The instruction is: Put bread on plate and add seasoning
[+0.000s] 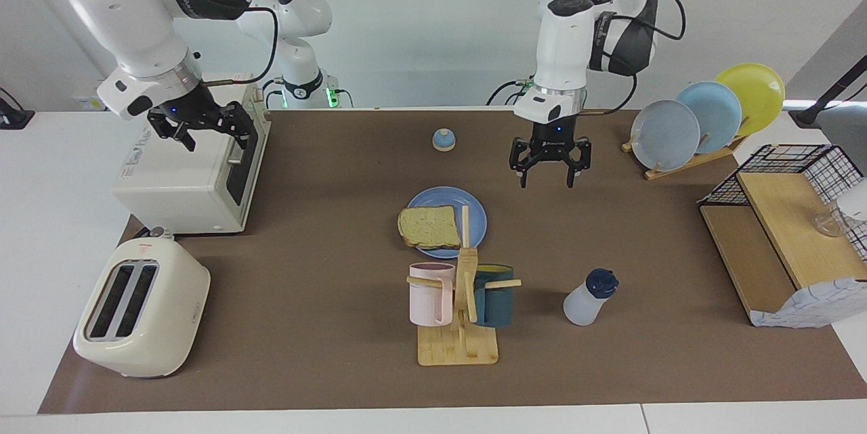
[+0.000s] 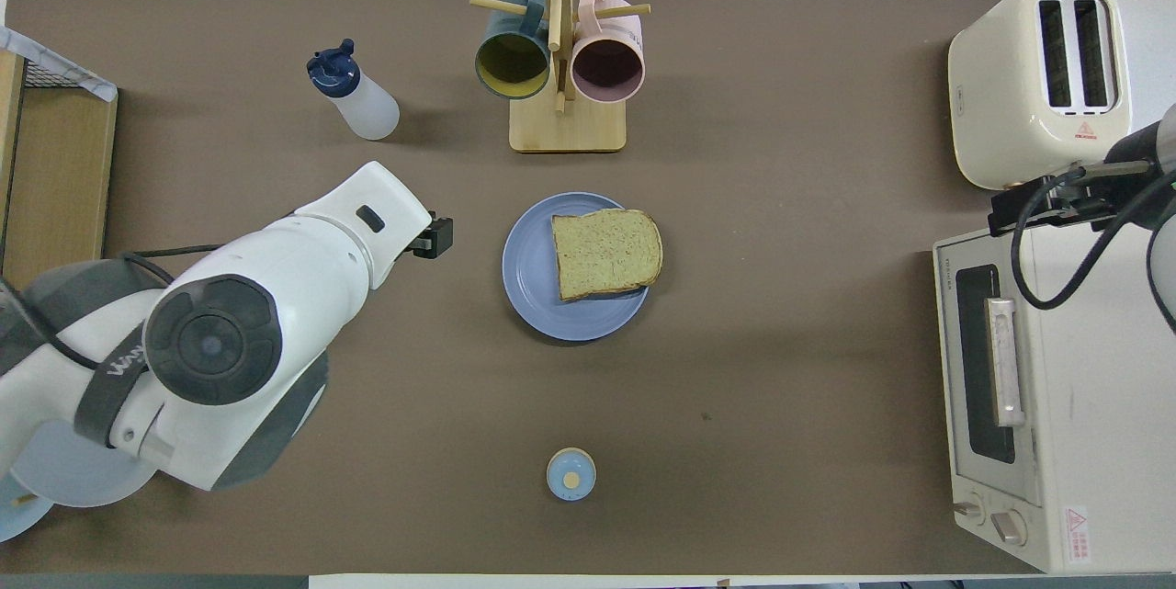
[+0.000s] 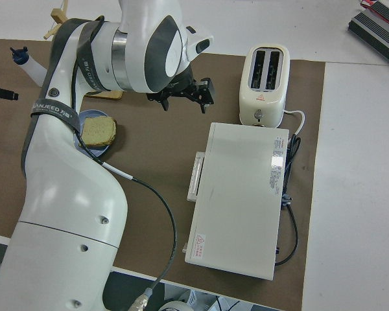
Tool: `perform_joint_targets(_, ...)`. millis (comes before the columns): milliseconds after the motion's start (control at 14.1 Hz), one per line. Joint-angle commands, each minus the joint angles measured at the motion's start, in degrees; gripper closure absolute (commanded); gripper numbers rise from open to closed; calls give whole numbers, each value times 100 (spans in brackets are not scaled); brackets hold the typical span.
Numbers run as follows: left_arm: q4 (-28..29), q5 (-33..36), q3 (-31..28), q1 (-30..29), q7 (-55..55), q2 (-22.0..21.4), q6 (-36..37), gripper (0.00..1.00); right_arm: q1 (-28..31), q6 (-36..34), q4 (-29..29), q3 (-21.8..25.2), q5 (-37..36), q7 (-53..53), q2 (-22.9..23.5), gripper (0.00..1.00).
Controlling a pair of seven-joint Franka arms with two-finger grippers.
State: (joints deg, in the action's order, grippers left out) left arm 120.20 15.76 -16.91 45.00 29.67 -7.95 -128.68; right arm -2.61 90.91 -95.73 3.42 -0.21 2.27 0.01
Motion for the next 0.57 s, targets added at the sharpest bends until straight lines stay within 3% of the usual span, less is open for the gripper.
perform_joint_targets(0,-784,-519,-84,9,-555,-39,1306,0,77,41,-51,-43,83,-77,-71,0)
perform_joint_targets(284,-1691,-952,-172,-640,-2005,-127,2881,0,77,41,-51,-43,83,-86,-71,0)
perform_joint_targets(496,-1798,-1198,-164,-1395,-2955,-294,3191,0,68,41,-51,-43,83,-86,-71,0)
